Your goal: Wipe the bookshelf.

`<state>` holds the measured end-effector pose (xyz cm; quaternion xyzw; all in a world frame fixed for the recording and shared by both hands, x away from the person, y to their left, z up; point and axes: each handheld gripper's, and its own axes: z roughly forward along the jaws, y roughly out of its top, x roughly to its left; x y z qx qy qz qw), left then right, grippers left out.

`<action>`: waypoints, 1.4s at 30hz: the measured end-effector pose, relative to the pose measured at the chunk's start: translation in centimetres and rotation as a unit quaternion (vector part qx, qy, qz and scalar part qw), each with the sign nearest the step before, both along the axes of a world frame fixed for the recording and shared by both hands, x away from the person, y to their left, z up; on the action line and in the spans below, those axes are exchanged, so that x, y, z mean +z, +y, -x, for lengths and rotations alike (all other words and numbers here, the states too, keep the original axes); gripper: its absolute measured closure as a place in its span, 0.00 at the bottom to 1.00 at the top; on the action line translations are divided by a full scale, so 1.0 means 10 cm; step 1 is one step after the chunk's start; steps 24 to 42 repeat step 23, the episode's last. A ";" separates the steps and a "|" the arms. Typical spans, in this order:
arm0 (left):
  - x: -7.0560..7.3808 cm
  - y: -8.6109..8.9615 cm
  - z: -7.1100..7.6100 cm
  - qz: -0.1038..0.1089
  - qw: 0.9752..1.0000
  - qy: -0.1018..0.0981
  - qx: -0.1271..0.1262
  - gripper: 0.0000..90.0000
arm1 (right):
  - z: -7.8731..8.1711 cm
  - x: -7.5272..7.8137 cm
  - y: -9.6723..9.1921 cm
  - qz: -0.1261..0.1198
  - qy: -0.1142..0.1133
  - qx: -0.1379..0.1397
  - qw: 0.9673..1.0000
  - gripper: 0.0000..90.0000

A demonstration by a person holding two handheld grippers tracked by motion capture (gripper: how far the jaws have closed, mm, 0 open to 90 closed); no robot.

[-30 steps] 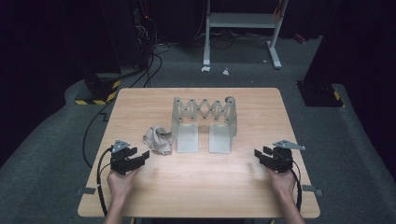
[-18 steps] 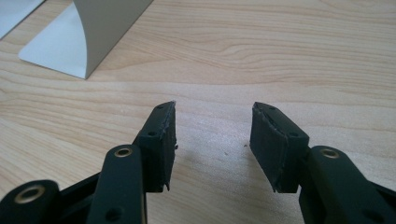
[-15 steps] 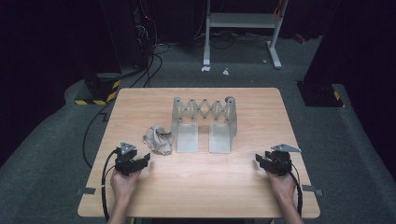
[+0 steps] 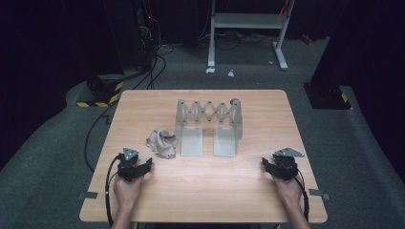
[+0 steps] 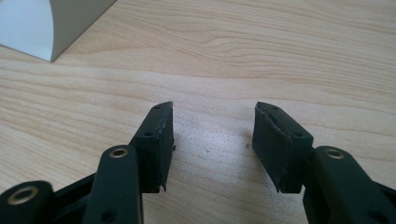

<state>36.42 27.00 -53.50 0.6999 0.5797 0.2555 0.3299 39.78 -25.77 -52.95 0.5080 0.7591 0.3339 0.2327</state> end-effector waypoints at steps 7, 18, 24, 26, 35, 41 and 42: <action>-0.02 -0.04 0.00 -0.012 1.000 -0.001 -0.002 0.40 | -0.01 0.00 0.00 0.007 0.001 -0.003 1.000 0.47; -0.02 -0.04 0.00 -0.010 1.000 0.001 -0.003 0.37 | -0.01 0.00 0.00 0.008 0.002 -0.006 1.000 0.45; -0.02 -0.04 0.00 -0.010 1.000 0.001 -0.003 0.36 | -0.01 0.00 0.00 0.008 0.001 -0.006 1.000 0.45; -0.02 -0.04 0.00 -0.010 1.000 0.001 -0.003 0.36 | -0.01 0.00 0.00 0.008 0.001 -0.006 1.000 0.45; -0.02 -0.04 0.00 -0.010 1.000 0.001 -0.003 0.36 | -0.01 0.00 0.00 0.008 0.001 -0.006 1.000 0.45; -0.02 -0.04 0.00 -0.010 1.000 0.001 -0.003 0.36 | -0.01 0.00 0.00 0.008 0.001 -0.006 1.000 0.45; -0.02 -0.04 0.00 -0.010 1.000 0.001 -0.003 0.36 | -0.01 0.00 0.00 0.008 0.001 -0.006 1.000 0.45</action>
